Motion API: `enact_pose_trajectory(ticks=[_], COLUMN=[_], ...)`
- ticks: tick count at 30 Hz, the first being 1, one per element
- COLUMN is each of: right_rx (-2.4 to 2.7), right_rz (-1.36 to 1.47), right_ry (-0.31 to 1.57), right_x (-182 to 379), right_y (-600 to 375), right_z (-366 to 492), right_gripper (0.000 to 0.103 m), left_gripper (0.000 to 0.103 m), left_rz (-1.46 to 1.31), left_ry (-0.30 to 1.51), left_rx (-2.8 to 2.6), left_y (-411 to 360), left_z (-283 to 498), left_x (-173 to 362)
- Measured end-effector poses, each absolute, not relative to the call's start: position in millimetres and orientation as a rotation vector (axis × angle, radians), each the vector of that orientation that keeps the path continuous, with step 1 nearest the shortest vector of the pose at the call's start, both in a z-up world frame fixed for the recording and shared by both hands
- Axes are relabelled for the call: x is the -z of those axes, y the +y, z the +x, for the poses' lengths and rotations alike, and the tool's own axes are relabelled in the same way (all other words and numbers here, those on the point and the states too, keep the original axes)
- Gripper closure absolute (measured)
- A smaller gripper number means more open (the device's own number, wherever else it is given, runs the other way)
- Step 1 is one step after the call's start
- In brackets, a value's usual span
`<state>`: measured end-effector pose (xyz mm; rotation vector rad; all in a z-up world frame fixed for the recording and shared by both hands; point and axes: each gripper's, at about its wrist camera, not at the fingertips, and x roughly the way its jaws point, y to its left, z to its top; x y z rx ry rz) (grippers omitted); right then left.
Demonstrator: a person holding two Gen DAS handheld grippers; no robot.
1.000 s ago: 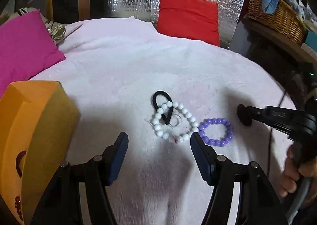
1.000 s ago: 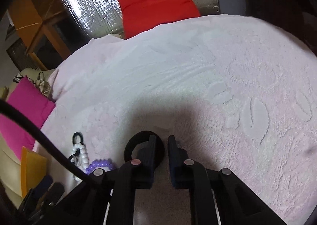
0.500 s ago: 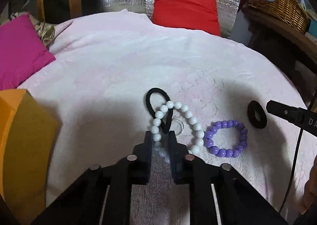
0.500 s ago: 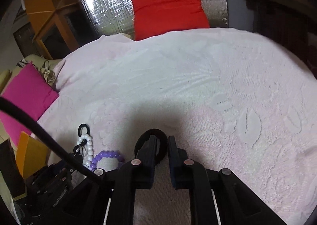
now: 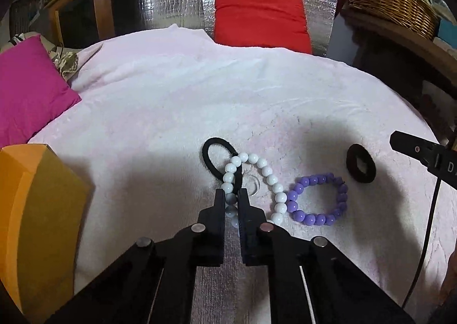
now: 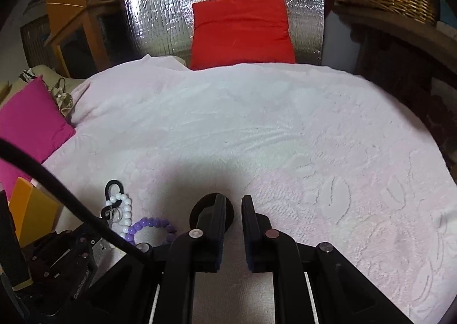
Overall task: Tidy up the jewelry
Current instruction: 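Grasp the white bead bracelet with the left gripper, then lift the white bracelet with the left gripper toward the orange box while the right gripper holds the black ring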
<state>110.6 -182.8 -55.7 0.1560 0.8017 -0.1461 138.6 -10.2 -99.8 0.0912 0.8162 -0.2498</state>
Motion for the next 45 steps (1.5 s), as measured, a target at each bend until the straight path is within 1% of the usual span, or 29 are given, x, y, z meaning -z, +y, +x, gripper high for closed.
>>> enact_pose_trajectory(ticks=[13,27,40,45], right_rx=[0.185,0.173,0.171,0.156], right_rz=[0.118,0.143,0.153,0.131], right_ry=[0.773,0.787,0.814,0.809], right_x=[48.0,51.7,59.4,59.1], right_y=[-177.9,-183.6,-183.7,-173.2], right_z=[108.9,110.9,108.2,106.7], right_gripper=[0.091,0.091,0.091,0.091], left_gripper=[0.094,0.094,0.094,0.094], left_rz=[0.104,0.119,0.149,0.153], left_ry=[0.788,0.784,0.794,0.771], left_rx=[0.268,0.308,0.287,0.277], left_y=[-6.5,-4.8,22.2,28.7], left_z=[129.5,114.7,91.2,83.7], left_x=[89.3,79.1,76.7,69.7])
